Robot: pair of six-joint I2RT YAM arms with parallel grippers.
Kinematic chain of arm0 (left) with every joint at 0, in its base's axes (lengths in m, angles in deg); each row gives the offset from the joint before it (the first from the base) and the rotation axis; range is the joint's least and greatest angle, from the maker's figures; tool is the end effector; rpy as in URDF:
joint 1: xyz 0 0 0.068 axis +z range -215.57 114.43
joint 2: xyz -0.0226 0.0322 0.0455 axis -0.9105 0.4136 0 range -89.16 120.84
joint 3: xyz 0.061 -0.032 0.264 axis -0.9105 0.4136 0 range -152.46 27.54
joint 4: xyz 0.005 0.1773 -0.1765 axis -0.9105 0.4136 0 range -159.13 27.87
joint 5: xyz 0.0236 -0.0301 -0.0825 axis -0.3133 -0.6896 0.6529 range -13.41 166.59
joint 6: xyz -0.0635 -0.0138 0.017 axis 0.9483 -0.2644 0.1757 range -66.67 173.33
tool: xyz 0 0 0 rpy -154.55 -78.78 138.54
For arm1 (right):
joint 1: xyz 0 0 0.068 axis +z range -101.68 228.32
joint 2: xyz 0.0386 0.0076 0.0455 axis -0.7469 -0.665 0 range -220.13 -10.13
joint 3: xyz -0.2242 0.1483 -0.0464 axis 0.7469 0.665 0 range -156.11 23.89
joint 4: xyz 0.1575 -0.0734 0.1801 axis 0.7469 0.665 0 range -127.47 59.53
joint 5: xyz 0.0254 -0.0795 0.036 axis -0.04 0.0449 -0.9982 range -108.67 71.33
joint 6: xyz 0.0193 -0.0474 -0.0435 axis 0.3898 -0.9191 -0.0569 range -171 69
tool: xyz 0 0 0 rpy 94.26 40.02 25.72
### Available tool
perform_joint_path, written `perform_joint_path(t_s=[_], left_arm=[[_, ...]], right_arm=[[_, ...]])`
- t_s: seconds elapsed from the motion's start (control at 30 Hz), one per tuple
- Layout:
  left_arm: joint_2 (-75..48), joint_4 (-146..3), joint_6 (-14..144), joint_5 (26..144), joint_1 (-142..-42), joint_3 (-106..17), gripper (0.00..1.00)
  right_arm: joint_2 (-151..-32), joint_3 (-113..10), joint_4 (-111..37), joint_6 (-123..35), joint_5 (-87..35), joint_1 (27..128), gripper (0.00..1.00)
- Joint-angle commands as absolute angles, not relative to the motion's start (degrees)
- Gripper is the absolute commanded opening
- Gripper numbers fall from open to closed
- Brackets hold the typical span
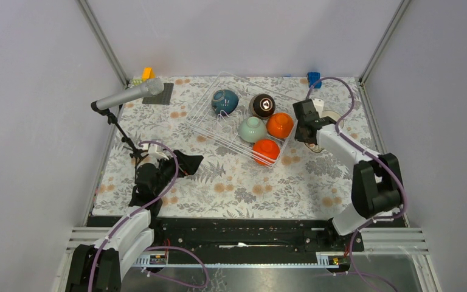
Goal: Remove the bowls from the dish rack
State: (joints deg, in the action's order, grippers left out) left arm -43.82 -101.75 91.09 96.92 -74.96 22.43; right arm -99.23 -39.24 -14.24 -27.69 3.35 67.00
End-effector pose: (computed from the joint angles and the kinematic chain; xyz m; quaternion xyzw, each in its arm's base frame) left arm 0.1687 -0.0469 0.1801 -0.0688 0.7466 -0.3810 0.5410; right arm 0.3213 0.0875 0.2357 0.1037 0.9166 -0.0445 0.3836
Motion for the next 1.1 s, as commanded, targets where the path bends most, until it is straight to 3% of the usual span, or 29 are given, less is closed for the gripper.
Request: perform_joint_path(t_s=[0.0, 0.27, 0.37, 0.53, 0.63, 0.8, 0.97, 1.07], left_arm=[[-44.35, -103.32, 90.24, 96.29, -74.97, 22.08, 0.99], [-44.42, -103.31, 90.26, 96.43, -74.97, 22.09, 0.99], [-44.62, -103.16, 90.25, 96.27, -74.97, 22.09, 0.99], [-44.74, -102.99, 90.26, 96.09, -74.97, 22.04, 0.99], [-44.82, -102.97, 90.24, 96.08, -74.97, 22.04, 0.99], [-44.88, -102.88, 90.24, 96.12, -74.96, 22.08, 0.99], [-44.94, -103.01, 90.32, 96.13, -74.97, 21.98, 0.99], [-44.82, -103.12, 90.37, 96.35, -74.96, 21.97, 0.99]], right_arm=[[-103.49, -40.8, -16.23, -25.3, 6.65, 66.05, 0.0], [-107.86, -40.68, -17.51, -25.09, 4.78, 64.93, 0.0], [-108.21, -40.84, -17.28, -25.62, 5.2, 64.93, 0.05], [-106.97, -40.73, -16.74, -26.18, 6.61, 64.92, 0.17], [-105.64, -40.89, -16.08, -26.51, 6.91, 64.92, 0.3], [-100.43, -40.99, -14.47, -26.96, 8.22, 64.93, 0.39], [-92.94, -41.23, -15.08, -30.06, 1.31, 64.93, 0.43], [-89.04, -40.53, -18.14, -32.54, -9.74, 65.01, 0.54]])
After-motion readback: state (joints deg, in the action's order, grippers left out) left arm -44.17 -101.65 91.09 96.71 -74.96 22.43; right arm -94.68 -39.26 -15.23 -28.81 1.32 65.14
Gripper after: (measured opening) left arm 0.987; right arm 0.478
